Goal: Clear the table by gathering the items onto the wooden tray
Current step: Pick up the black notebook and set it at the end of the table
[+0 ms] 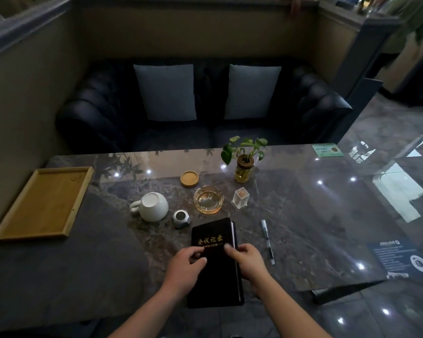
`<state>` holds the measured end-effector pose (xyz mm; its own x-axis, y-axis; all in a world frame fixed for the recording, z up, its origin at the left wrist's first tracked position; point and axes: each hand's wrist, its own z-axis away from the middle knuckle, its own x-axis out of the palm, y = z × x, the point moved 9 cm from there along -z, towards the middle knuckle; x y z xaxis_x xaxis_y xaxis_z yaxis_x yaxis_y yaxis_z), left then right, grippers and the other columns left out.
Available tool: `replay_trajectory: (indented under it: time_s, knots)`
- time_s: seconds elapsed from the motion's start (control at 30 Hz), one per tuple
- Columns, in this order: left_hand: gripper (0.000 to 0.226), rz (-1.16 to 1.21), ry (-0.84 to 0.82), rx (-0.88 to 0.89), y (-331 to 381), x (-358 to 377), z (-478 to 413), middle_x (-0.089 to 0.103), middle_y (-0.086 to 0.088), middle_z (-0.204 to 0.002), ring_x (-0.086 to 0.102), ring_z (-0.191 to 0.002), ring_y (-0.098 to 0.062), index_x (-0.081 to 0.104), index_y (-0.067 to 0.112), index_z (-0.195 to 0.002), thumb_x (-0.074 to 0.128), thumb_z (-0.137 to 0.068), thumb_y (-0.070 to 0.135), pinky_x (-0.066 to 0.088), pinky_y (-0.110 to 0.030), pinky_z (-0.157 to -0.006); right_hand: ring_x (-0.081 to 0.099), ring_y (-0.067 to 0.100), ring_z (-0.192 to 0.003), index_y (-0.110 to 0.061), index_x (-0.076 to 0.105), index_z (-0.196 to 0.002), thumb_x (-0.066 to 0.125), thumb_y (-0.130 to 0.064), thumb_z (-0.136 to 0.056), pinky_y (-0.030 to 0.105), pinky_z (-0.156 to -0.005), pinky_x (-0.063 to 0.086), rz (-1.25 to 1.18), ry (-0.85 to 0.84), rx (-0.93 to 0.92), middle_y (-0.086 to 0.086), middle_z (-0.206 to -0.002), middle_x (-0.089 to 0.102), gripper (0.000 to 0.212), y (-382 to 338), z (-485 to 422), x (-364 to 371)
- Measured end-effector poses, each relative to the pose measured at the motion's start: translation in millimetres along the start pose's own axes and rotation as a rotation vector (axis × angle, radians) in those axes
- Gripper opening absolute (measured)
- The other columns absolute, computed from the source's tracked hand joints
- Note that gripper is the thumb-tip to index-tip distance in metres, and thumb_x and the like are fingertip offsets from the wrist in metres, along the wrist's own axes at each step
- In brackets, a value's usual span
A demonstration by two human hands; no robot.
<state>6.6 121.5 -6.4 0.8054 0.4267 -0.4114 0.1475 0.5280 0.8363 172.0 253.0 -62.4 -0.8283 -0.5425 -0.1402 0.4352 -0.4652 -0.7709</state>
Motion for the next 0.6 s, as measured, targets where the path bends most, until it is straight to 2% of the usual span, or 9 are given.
replay_trajectory:
  time_s: [0.07,0.13,0.23,0.4,0.5,0.6]
  knots:
    - [0.025,-0.005,-0.016,-0.036,-12,-7,-1,0.067,-0.003,-0.104,0.064,-0.092,-0.011,0.069,0.026,-0.105,0.07,-0.083,0.014,0.053,-0.027,-0.084,0.076,0.018,-0.075,-0.007,0.06,-0.108,0.074,-0.012,-0.087,0.029,-0.059,0.057,0.005,0.004,-0.025,0.006,-0.09,0.077,0.026,2,0,0]
    - [0.026,-0.028,-0.014,-0.046,-22,-17,-3,0.067,0.0,-0.1,0.065,-0.092,-0.012,0.069,0.026,-0.103,0.069,-0.082,0.012,0.054,-0.028,-0.083,0.077,0.02,-0.077,-0.007,0.06,-0.107,0.069,-0.001,-0.088,0.031,-0.061,0.058,-0.038,-0.01,-0.025,0.007,-0.089,0.078,0.022,2,1,2]
    - [0.035,-0.124,0.029,0.005,-19,-40,-13,0.063,0.005,-0.101,0.063,-0.095,-0.01,0.068,0.022,-0.113,0.071,-0.079,0.015,0.048,-0.021,-0.081,0.076,0.026,-0.083,-0.005,0.062,-0.107,0.067,0.002,-0.088,0.034,-0.067,0.059,-0.087,-0.041,-0.057,0.008,-0.091,0.079,0.021,-6,7,7]
    - [0.065,-0.33,0.08,0.225,23,-73,-35,0.05,-0.002,-0.126,0.045,-0.121,-0.021,0.049,0.028,-0.139,0.074,-0.079,0.03,0.036,-0.033,-0.105,0.075,0.027,-0.09,-0.006,0.062,-0.109,0.065,0.003,-0.09,0.033,-0.069,0.059,-0.148,-0.076,-0.119,0.01,-0.099,0.078,0.021,-27,22,25]
    - [0.074,-0.406,0.013,0.301,48,-78,-52,0.04,-0.002,-0.138,0.037,-0.13,-0.023,0.038,0.032,-0.146,0.074,-0.08,0.036,0.031,-0.034,-0.11,0.075,0.026,-0.093,-0.007,0.061,-0.11,0.063,0.003,-0.09,0.03,-0.069,0.058,-0.194,-0.099,-0.133,0.009,-0.104,0.077,0.022,-35,26,36]
    - [0.065,-0.411,-0.099,0.323,62,-74,-70,0.046,-0.002,-0.134,0.045,-0.127,-0.02,0.047,0.03,-0.14,0.074,-0.081,0.031,0.035,-0.029,-0.106,0.074,0.023,-0.094,-0.007,0.061,-0.111,0.063,0.004,-0.09,0.028,-0.069,0.057,-0.226,-0.093,-0.125,0.008,-0.105,0.077,0.023,-35,23,38]
